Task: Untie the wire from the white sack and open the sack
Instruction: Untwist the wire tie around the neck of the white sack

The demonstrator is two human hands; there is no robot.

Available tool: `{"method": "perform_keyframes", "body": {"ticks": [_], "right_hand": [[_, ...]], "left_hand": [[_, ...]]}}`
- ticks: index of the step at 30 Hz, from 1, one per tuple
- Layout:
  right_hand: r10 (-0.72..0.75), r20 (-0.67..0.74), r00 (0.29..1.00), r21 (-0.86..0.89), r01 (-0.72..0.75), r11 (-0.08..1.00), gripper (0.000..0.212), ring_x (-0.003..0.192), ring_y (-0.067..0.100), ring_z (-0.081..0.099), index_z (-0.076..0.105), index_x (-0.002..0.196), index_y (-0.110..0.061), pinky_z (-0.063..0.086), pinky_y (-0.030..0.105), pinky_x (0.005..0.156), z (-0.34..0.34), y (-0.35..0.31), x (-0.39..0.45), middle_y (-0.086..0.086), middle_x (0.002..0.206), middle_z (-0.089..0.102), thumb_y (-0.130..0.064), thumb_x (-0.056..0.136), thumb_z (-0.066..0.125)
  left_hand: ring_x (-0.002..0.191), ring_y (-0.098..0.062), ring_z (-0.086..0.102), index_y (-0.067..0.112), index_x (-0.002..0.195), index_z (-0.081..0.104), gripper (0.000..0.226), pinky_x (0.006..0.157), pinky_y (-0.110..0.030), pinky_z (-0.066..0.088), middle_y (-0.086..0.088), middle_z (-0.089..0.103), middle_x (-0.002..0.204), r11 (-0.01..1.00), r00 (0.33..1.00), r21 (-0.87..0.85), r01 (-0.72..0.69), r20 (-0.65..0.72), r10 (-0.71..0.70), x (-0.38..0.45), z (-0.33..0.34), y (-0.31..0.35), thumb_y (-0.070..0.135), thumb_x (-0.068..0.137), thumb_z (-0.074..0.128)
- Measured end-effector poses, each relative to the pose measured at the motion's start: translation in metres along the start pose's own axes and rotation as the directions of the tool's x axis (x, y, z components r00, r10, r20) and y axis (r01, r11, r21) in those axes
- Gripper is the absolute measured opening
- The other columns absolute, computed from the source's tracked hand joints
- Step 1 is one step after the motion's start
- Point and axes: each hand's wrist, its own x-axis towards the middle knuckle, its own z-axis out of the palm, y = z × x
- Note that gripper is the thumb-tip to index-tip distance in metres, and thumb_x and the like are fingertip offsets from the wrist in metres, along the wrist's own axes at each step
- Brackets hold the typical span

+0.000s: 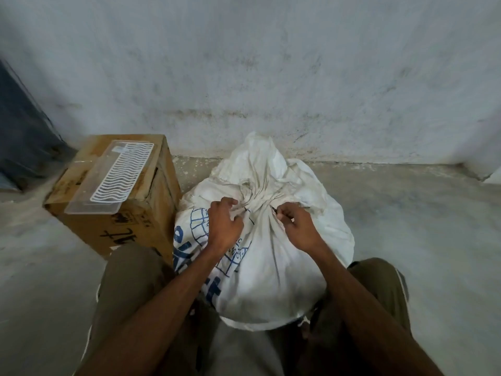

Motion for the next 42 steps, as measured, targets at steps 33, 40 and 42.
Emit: {"method": "perform_keyframes", "body": {"ticks": [33, 40, 42], "right_hand": [[0.302, 0.274, 0.913, 0.609, -0.407, 0.681, 0.014, 0.063, 0.024, 0.057, 0.071, 0.098, 0.006, 0.047, 0.032, 0.054, 0.079, -0.172, 0.029, 0.015, 0.081, 0.059, -0.001, 0.086, 0.071], [0.215, 0.326, 0.920, 0.511, -0.363, 0.779, 0.018, 0.072, 0.029, 0.066, 0.071, 0.097, 0.007, 0.060, 0.042, 0.078, 0.163, -0.250, 0.125, 0.019, 0.080, 0.070, 0.011, 0.080, 0.072], [0.209, 0.345, 0.915, 0.499, -0.368, 0.785, 0.018, 0.076, 0.030, 0.068, 0.070, 0.097, 0.010, 0.062, 0.041, 0.080, 0.185, -0.264, 0.148, 0.020, 0.083, 0.071, 0.014, 0.080, 0.071]], "left_hand": [[0.072, -0.011, 0.062, 0.021, 0.097, 0.076, 0.016, 0.069, -0.029, 0.050, 0.003, 0.073, 0.085, 0.973, 0.986, 0.162, -0.162, 0.069, 0.153, -0.032, -0.154, 0.014, 0.028, 0.095, 0.062], [0.084, -0.016, 0.065, 0.016, 0.107, 0.077, 0.021, 0.078, -0.030, 0.053, -0.002, 0.075, 0.099, 0.962, 0.979, 0.261, -0.084, -0.160, 0.129, 0.036, -0.236, 0.012, 0.015, 0.091, 0.064], [0.079, -0.016, 0.061, 0.018, 0.106, 0.077, 0.019, 0.073, -0.030, 0.051, -0.003, 0.072, 0.097, 0.949, 0.976, 0.306, -0.072, -0.176, 0.131, 0.056, -0.251, 0.003, 0.015, 0.092, 0.064]]}}
